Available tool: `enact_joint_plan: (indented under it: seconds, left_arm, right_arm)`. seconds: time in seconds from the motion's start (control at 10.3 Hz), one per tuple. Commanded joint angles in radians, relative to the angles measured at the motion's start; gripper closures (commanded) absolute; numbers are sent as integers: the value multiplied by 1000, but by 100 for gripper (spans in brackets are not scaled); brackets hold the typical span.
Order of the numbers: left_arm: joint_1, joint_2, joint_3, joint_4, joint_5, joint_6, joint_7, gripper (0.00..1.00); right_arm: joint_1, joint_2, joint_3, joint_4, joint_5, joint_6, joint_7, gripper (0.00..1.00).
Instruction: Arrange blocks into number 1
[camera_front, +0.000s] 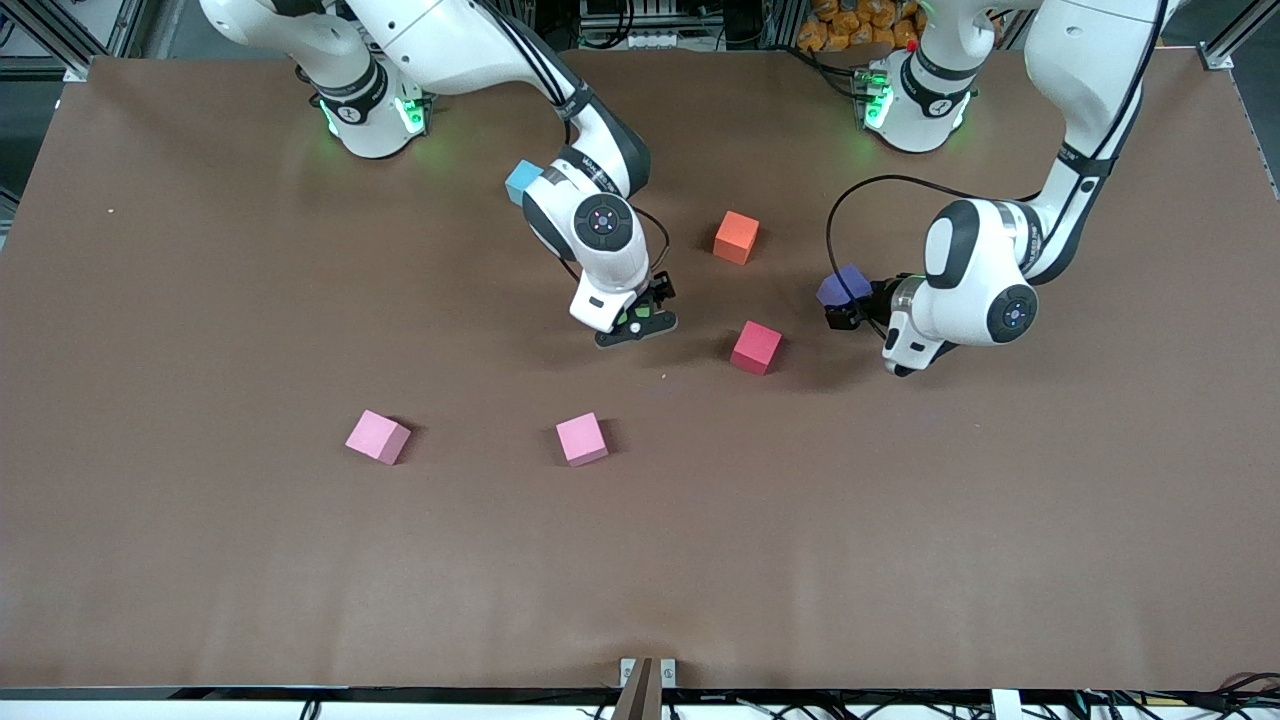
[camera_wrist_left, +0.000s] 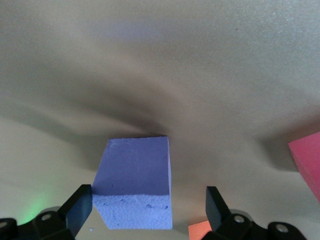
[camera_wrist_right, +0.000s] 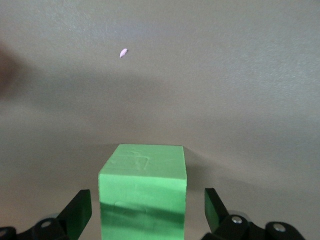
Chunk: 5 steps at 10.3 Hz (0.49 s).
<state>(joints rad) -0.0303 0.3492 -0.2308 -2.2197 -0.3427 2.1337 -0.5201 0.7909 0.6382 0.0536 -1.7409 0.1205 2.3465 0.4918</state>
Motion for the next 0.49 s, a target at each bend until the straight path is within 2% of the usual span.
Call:
enact_joint_plan:
  seconds: [0.0,0.1,0.29,0.39]
  left_arm:
    - [15,11,-7,3,-35,8,28,0]
    - [15,11,-7,2,-35,8,28,0]
    - [20,16,-9,0,-35,8,25,0]
    - [20,16,-9,0,-35,8,20,0]
  right_arm:
    - [14,-2,-4,-38,8,51,30,2]
    - [16,-8,-3,-60,10,75,31,21]
    - [27,-11,-1,-71,10,88,111,100]
    - [33,-17,-1,-71,10,82,135,100]
